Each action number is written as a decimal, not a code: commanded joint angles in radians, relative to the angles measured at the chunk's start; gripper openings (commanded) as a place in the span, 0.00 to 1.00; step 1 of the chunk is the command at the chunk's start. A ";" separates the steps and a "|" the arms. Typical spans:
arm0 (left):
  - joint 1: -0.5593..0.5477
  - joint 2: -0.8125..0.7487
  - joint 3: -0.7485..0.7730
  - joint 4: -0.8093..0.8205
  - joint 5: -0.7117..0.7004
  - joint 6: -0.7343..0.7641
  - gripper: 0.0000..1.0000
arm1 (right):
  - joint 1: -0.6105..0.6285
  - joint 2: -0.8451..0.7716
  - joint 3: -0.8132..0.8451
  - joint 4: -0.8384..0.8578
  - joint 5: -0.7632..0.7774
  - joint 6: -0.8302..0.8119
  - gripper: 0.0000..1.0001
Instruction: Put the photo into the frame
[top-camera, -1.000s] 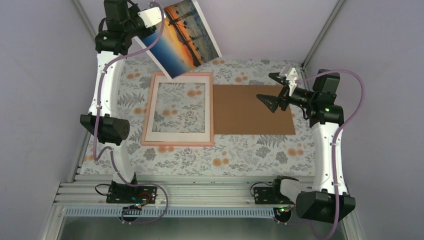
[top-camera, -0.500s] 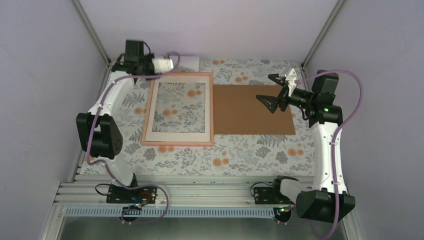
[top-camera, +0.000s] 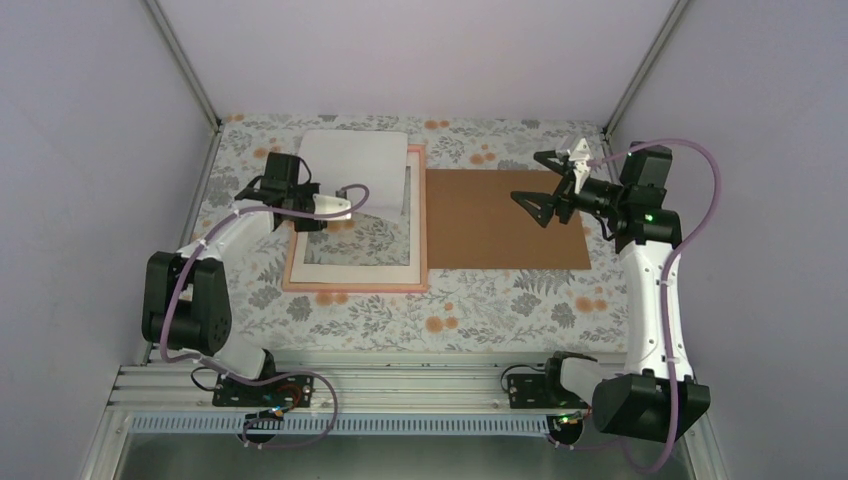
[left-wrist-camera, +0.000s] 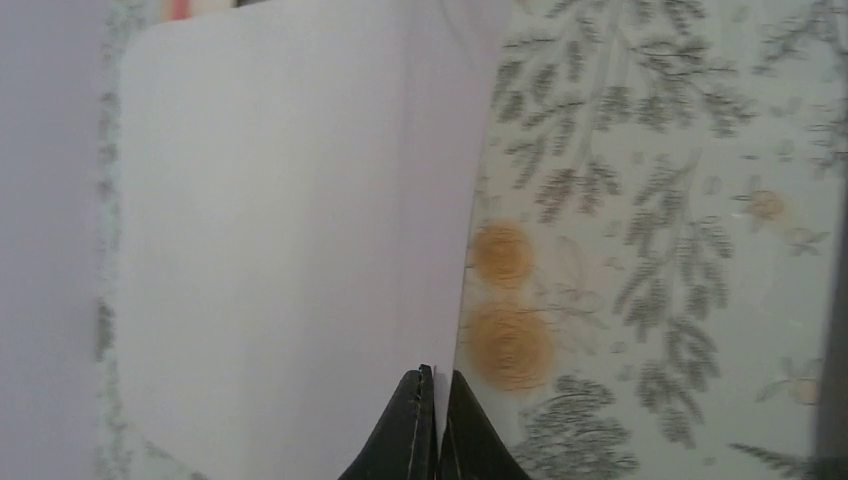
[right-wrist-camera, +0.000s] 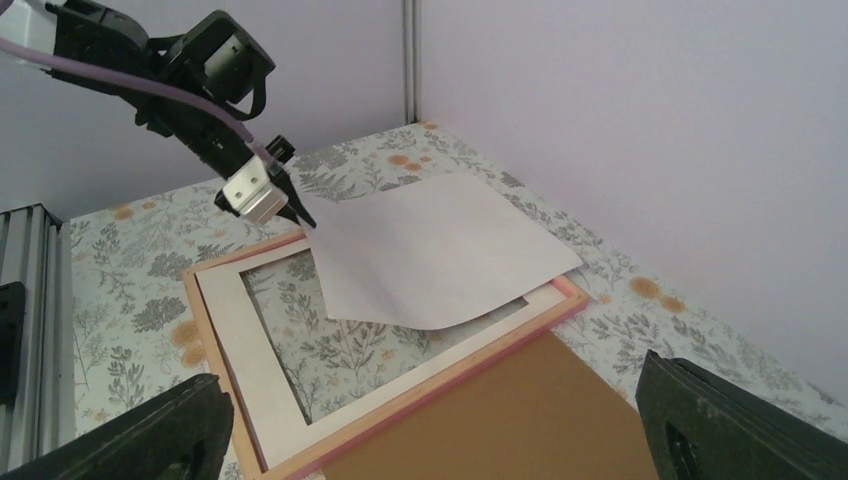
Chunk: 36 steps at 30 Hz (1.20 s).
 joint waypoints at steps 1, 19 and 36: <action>-0.030 -0.044 -0.099 0.059 0.050 -0.020 0.02 | 0.007 -0.003 -0.034 0.029 -0.024 0.026 1.00; -0.075 -0.106 -0.146 -0.079 0.048 -0.128 0.02 | 0.008 -0.006 -0.075 0.060 -0.033 0.054 1.00; -0.067 -0.070 -0.069 -0.076 0.145 -0.237 0.02 | 0.007 -0.015 -0.092 0.068 -0.048 0.059 1.00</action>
